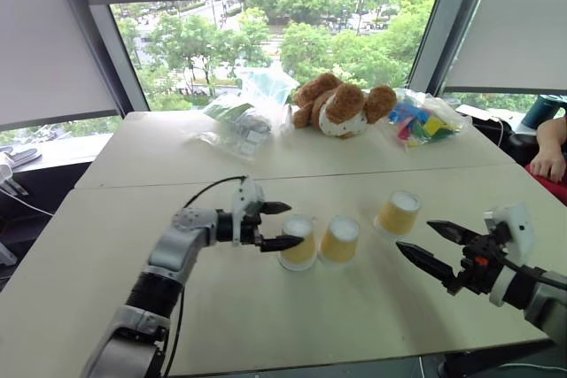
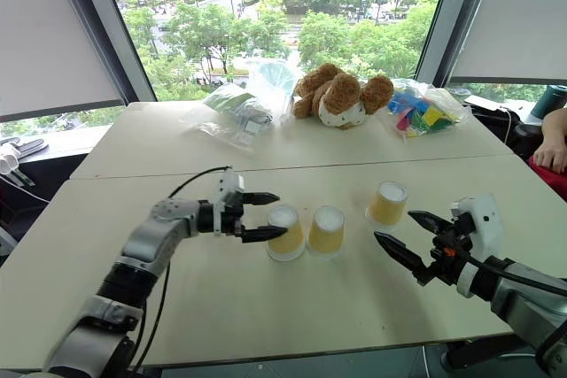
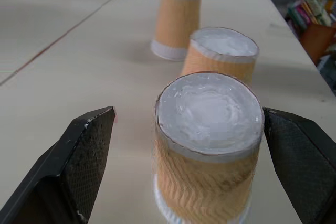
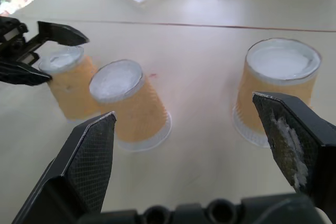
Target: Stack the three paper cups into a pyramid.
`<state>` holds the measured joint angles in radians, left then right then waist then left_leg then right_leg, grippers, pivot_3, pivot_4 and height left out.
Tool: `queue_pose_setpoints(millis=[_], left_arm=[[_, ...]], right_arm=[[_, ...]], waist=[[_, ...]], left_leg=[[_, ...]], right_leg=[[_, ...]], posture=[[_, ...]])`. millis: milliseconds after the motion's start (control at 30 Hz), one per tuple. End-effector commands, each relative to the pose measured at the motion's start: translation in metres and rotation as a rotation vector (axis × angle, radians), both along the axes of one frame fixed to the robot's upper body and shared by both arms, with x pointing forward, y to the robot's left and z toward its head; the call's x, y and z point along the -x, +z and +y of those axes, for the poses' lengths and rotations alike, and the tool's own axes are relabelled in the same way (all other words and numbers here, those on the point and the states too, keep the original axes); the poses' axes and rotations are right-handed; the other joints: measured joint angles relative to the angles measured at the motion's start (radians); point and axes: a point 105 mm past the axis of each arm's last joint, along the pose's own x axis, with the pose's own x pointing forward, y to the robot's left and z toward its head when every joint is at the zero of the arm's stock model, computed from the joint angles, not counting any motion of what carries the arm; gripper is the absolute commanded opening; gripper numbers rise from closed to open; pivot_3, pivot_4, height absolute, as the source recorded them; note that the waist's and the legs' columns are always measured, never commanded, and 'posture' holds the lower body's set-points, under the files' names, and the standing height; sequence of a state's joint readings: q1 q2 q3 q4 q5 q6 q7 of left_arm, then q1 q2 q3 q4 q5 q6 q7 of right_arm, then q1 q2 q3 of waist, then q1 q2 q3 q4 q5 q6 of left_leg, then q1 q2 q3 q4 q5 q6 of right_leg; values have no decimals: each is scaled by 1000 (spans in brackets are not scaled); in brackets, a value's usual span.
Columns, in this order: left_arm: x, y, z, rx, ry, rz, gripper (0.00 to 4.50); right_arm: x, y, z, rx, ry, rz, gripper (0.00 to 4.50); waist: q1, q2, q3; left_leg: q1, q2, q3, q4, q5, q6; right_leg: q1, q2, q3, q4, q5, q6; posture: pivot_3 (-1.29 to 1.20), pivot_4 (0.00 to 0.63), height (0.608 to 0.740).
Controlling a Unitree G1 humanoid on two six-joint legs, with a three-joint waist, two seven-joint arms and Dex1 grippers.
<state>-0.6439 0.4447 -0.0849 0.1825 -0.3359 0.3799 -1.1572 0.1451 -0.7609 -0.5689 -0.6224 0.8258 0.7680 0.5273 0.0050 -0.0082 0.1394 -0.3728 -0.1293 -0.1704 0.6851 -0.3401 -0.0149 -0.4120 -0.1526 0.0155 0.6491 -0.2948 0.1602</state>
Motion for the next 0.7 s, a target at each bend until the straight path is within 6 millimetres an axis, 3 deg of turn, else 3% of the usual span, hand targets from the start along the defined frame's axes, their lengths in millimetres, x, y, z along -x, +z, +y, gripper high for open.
queue_pose_setpoints(millis=[33, 133, 500, 700], left_arm=[[14, 43, 25, 13, -7, -34, 4480], [33, 50, 44, -60, -8, 22, 4480], [88, 66, 55, -202, -68, 84, 4480], [96, 66, 53, -203, -55, 89, 4480]], right_arm=[[-9, 16, -23, 11, -103, -107, 4500], [-24, 12, -28, 11, -137, -121, 4500], [-77, -4, -19, -63, -106, -120, 4500], [-97, -19, -14, -48, -77, -83, 4500]], waist=[[-4, 0, 0], [-12, 1, 0], [-22, 2, 0], [-21, 2, 0]], left_leg=[[0, 0, 0, 0, 0, 0], [1, 0, 0, -1, 0, 0], [0, 1, 0, -2, 0, 0], [0, 1, 0, -2, 0, 0]], right_leg=[[0, 0, 0, 0, 0, 0], [0, 0, 0, 0, 0, 0], [-1, 0, 0, 0, 0, 0], [-1, 0, 0, -1, 0, 0]], posture=[[0, 150, 740], [0, 150, 740], [0, 150, 740], [0, 150, 740]])
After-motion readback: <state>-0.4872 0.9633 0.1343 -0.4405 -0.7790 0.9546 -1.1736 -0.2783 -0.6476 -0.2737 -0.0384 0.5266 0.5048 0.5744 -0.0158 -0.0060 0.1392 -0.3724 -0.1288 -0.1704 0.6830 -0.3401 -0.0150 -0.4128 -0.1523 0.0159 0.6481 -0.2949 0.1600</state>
